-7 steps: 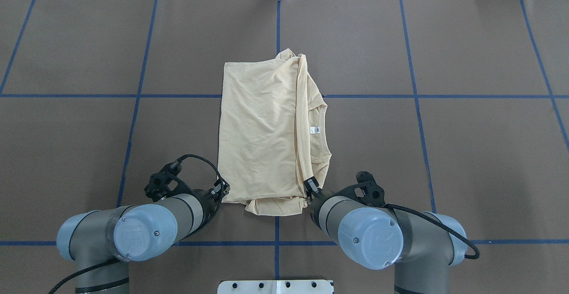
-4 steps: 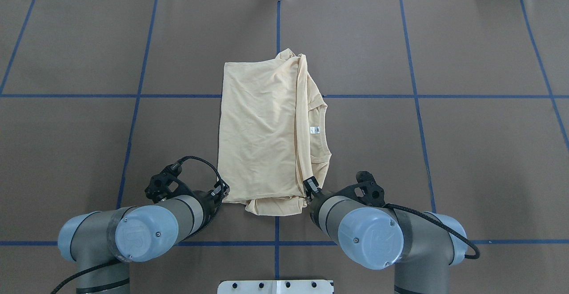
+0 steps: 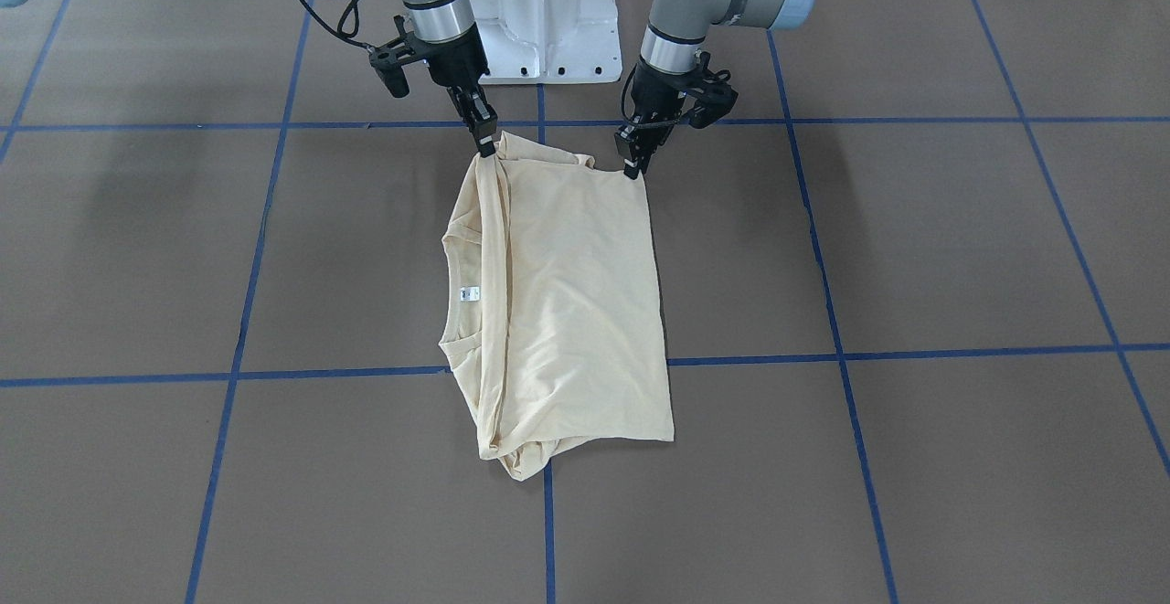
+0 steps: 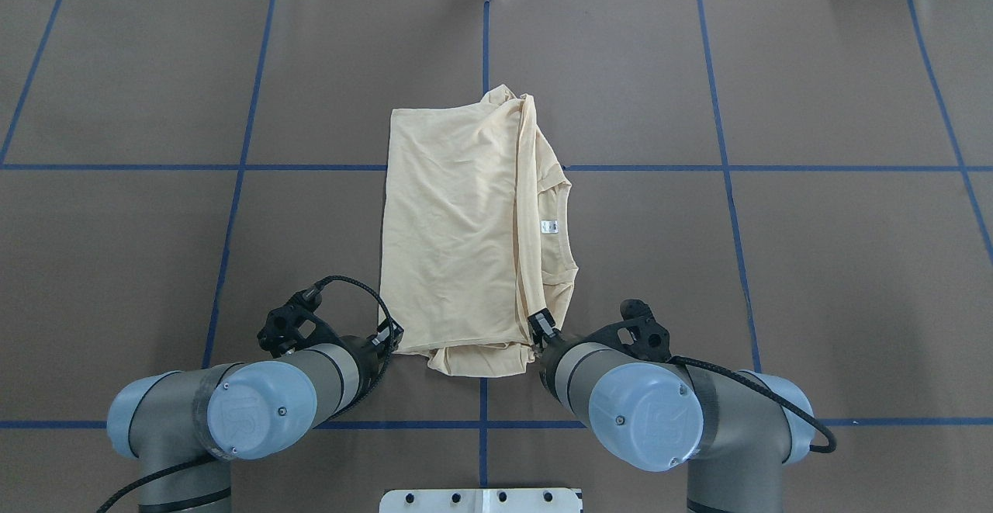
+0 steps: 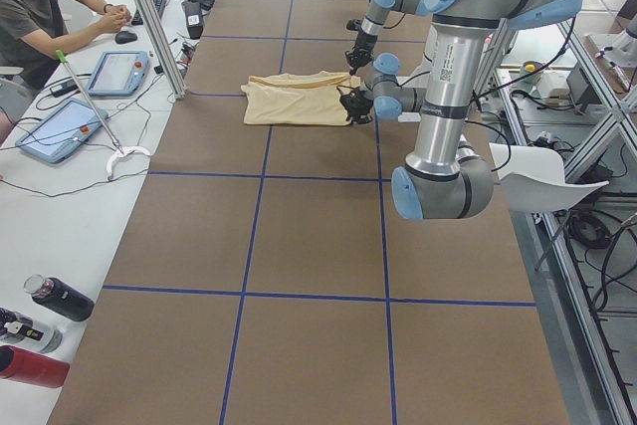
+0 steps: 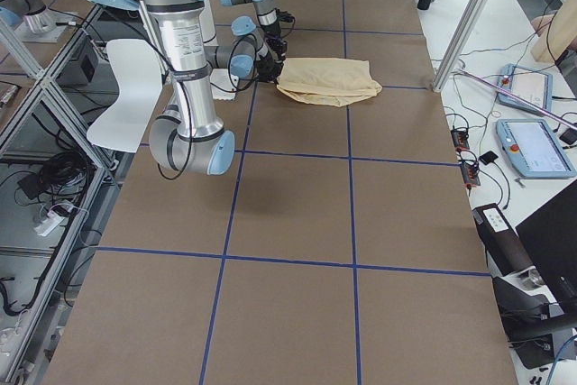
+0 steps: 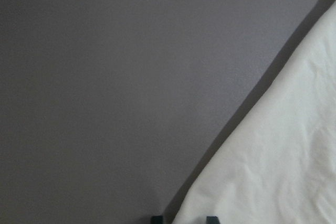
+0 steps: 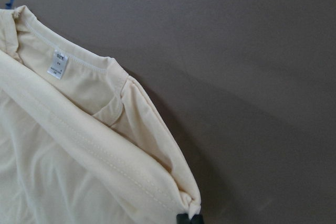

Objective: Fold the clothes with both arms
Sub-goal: 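Grasp the other near corner of the shirt with the left gripper, then lift both near corners and fold them over toward the far edge with both grippers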

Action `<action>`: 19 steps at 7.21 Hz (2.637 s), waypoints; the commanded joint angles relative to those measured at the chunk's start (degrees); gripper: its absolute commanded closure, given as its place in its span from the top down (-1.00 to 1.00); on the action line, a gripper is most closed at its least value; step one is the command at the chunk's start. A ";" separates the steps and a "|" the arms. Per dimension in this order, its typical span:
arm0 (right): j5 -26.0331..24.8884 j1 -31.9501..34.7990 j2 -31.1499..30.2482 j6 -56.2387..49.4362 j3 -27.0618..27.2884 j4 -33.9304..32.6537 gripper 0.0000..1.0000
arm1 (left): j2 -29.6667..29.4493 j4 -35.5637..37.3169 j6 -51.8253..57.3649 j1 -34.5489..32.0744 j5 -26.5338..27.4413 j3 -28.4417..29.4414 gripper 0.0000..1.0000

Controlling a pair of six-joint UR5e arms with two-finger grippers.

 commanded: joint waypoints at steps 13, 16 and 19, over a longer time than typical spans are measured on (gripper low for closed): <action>16.61 18.65 6.42 -7.79 0.12 -7.47 -1.00 | -5.33 7.21 6.85 -15.86 -8.98 -7.92 -1.00; 18.37 22.26 13.11 -11.76 -10.87 -7.12 -1.00 | -7.44 2.75 9.02 -19.02 -9.24 -1.78 -1.00; 22.04 26.21 18.64 -16.76 -20.27 -5.55 -1.00 | -10.87 -3.49 12.37 -23.15 -9.33 8.76 -1.00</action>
